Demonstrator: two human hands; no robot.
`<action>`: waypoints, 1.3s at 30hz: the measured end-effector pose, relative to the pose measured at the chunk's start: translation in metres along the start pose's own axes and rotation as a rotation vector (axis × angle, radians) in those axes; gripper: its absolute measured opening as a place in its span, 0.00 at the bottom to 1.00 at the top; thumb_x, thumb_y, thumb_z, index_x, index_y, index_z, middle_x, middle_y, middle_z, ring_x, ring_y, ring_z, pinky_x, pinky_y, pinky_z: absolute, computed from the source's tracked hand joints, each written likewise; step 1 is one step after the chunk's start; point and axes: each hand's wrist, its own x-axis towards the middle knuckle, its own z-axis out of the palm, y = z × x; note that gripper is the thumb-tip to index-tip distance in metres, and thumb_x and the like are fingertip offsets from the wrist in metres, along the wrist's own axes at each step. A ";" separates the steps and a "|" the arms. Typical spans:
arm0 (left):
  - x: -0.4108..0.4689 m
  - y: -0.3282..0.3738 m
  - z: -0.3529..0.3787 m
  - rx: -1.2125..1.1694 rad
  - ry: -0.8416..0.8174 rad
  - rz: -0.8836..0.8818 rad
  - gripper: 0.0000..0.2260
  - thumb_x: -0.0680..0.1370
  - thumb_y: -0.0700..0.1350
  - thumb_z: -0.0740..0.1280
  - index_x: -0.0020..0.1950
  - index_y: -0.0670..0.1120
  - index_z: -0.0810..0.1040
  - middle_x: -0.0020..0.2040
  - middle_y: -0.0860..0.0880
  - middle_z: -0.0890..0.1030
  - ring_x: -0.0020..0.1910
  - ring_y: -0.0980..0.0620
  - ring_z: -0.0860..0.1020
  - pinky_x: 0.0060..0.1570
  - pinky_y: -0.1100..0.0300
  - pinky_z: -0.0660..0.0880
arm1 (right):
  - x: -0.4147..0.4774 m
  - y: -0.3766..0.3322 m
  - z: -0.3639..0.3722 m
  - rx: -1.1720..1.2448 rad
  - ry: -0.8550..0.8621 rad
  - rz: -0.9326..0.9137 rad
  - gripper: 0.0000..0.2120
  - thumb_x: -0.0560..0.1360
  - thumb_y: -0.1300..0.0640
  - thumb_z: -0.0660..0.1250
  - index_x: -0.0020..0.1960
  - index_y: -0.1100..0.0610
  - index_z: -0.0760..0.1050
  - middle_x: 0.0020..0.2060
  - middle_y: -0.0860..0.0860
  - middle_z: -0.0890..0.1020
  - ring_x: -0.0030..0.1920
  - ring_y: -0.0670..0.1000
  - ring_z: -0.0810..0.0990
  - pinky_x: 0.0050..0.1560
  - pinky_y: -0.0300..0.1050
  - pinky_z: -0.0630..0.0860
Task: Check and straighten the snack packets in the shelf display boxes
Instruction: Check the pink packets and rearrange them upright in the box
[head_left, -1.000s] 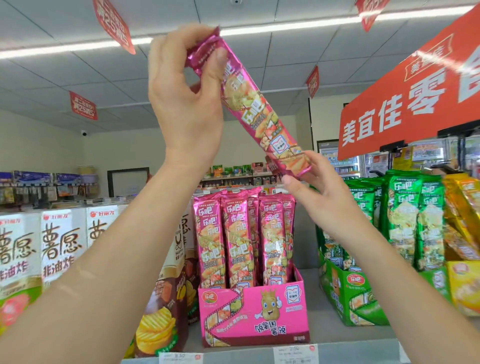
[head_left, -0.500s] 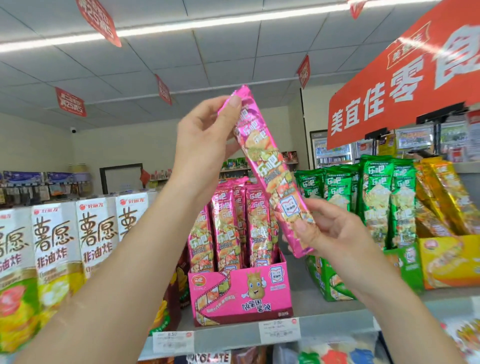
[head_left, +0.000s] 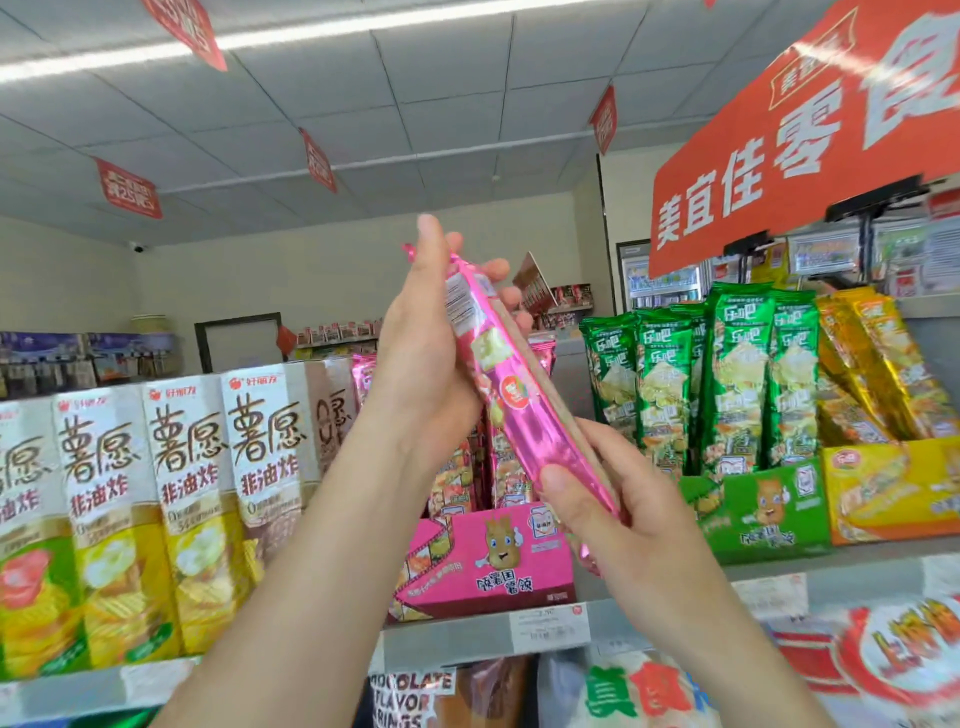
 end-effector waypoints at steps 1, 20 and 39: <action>-0.003 -0.003 0.001 -0.011 0.030 0.021 0.17 0.77 0.58 0.65 0.56 0.45 0.74 0.39 0.46 0.80 0.34 0.52 0.78 0.37 0.56 0.78 | -0.002 0.001 0.004 -0.068 0.025 -0.044 0.15 0.75 0.42 0.65 0.61 0.38 0.74 0.38 0.41 0.81 0.32 0.41 0.76 0.32 0.33 0.71; -0.025 -0.030 0.005 0.319 -0.064 0.046 0.15 0.71 0.46 0.75 0.53 0.42 0.76 0.38 0.49 0.81 0.35 0.53 0.80 0.39 0.58 0.79 | 0.001 -0.012 0.003 0.282 0.004 0.081 0.09 0.74 0.47 0.66 0.53 0.43 0.79 0.32 0.58 0.77 0.25 0.52 0.74 0.25 0.42 0.72; -0.014 0.001 -0.013 0.134 0.152 -0.014 0.17 0.79 0.57 0.65 0.50 0.43 0.77 0.33 0.48 0.80 0.31 0.51 0.79 0.35 0.57 0.78 | -0.030 0.012 0.030 -0.462 0.329 -0.199 0.23 0.73 0.42 0.66 0.65 0.47 0.69 0.49 0.41 0.72 0.47 0.43 0.76 0.47 0.35 0.72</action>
